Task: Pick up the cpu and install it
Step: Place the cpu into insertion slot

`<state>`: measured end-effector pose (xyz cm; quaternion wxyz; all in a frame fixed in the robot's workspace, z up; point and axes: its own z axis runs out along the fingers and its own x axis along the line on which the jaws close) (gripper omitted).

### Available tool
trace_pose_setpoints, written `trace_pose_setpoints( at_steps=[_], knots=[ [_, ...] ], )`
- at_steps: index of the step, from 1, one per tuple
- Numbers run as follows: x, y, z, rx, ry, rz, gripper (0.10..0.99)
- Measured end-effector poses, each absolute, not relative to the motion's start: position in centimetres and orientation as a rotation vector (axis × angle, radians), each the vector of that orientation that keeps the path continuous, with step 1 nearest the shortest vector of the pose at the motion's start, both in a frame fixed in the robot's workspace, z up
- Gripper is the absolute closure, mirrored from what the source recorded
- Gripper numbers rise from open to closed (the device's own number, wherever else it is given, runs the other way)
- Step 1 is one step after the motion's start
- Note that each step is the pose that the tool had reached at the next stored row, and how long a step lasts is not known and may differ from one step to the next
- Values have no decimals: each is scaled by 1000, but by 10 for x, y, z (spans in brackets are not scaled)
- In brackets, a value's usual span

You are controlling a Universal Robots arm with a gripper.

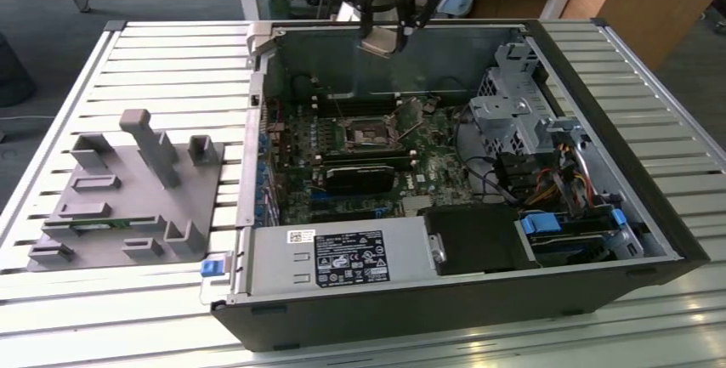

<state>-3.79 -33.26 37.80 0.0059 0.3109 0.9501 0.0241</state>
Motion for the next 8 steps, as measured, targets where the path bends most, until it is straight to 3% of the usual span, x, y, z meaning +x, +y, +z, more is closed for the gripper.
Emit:
trace_pose_setpoints(
  at_steps=[8],
  knots=[
    [-38, -333, 378, 1185, 2892, 74, 553]
  ],
)
